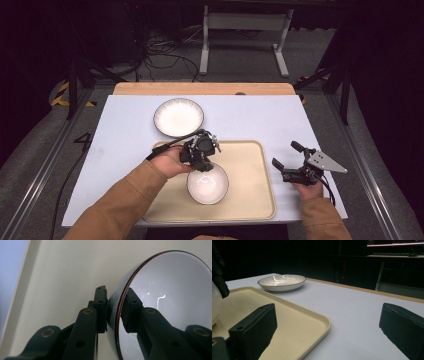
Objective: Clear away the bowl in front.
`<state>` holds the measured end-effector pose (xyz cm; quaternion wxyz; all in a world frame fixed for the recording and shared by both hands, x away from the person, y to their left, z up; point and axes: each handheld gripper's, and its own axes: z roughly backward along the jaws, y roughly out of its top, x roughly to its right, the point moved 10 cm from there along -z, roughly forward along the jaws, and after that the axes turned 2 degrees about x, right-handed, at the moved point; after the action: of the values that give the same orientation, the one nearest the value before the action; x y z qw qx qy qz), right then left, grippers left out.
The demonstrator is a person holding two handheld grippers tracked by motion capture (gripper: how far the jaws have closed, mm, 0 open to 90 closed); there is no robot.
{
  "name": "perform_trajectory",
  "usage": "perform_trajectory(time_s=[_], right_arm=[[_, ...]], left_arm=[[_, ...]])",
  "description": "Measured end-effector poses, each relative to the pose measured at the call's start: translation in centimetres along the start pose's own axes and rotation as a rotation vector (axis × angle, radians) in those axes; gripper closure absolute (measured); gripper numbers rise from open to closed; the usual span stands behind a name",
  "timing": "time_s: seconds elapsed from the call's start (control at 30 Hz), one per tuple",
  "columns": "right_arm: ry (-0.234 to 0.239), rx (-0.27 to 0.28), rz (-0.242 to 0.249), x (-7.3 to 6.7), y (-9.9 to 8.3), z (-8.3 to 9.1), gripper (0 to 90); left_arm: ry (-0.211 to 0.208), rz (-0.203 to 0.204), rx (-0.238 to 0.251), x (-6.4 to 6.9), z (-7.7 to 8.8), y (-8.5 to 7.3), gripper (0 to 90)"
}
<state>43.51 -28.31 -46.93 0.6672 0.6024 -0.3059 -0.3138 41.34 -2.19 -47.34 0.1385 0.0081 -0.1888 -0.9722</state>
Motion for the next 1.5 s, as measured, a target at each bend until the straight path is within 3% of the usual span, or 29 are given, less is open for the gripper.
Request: perform_trajectory(time_s=[0.23, 0.57, 0.63, 0.83, 0.97, 1.3, 1.4, 1.5], right_arm=[[0.000, 0.000, 0.000, 0.0, 0.0, 0.0, 2.0], [-0.002, 0.000, -0.001, 0.0, 0.0, 0.0, 1.9], [-0.001, -0.001, -0.001, 0.0, 0.0, 0.0, 2.0], [0.001, -0.002, -0.002, 0.0, 0.0, 0.0, 2.1], [0.005, -0.005, 0.002, 0.0, 0.0, 0.0, 2.1], [0.008, -0.010, -0.001, 0.0, -0.1, -0.1, 2.1], [0.009, -0.012, 0.000, 0.0, -0.1, -0.1, 2.2], [0.010, -0.013, -0.001, 0.0, -0.1, -0.1, 2.3]], left_arm=[[0.006, 0.004, -0.024, -0.3, -0.1, -0.4, 73.0], [0.014, 0.047, -0.037, -1.0, -0.6, -1.1, 61.2], [-0.007, 0.052, -0.032, -1.0, -0.3, -1.2, 59.4], [-0.007, 0.062, 0.021, -1.1, 0.5, -1.0, 49.1], [0.017, 0.067, 0.066, -1.3, 1.5, -1.0, 44.0], [0.064, 0.076, 0.189, -1.0, 4.1, -1.4, 40.8], [0.070, 0.103, 0.266, -0.7, 5.5, -2.0, 40.0], [0.075, 0.120, 0.298, -0.6, 6.2, -2.6, 38.7]])
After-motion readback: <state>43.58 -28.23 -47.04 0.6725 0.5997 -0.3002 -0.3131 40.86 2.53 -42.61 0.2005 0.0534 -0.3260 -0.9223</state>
